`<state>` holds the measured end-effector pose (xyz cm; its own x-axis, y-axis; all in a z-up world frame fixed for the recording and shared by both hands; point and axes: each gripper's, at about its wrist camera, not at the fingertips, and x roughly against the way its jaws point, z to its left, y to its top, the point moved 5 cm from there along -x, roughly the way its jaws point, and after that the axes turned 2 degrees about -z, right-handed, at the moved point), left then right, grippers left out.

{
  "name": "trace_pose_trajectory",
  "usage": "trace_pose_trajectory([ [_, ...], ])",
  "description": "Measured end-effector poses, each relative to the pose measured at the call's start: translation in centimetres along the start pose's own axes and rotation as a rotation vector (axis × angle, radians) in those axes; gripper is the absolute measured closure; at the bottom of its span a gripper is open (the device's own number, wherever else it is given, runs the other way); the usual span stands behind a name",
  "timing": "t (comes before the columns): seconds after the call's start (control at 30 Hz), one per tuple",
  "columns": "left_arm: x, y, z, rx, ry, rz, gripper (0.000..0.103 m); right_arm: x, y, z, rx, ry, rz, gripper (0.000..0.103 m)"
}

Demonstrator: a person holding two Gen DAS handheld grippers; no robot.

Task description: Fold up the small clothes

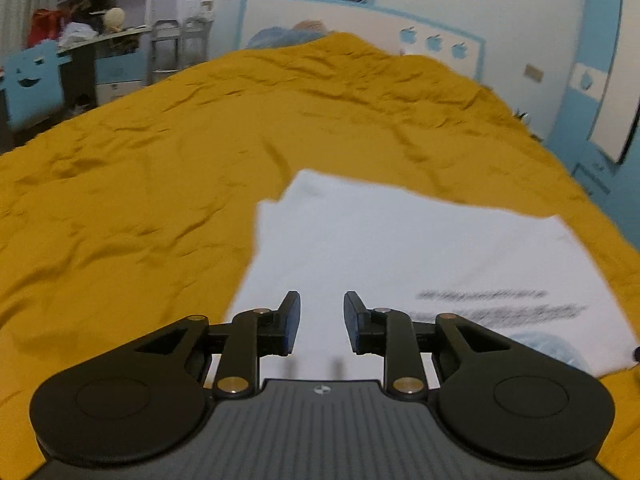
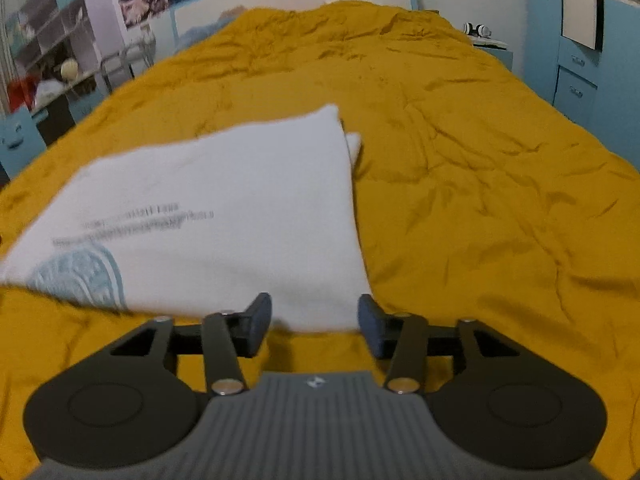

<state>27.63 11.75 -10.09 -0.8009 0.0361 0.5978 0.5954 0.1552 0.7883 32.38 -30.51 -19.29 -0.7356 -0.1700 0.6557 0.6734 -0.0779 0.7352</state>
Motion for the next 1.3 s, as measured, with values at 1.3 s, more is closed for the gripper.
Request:
trace_pose_trajectory([
  [1.3,-20.8,4.0,-12.7,-0.027,-0.240,0.181,0.072,-16.7,10.1,-7.9,-0.557,0.277,0.080,0.054],
])
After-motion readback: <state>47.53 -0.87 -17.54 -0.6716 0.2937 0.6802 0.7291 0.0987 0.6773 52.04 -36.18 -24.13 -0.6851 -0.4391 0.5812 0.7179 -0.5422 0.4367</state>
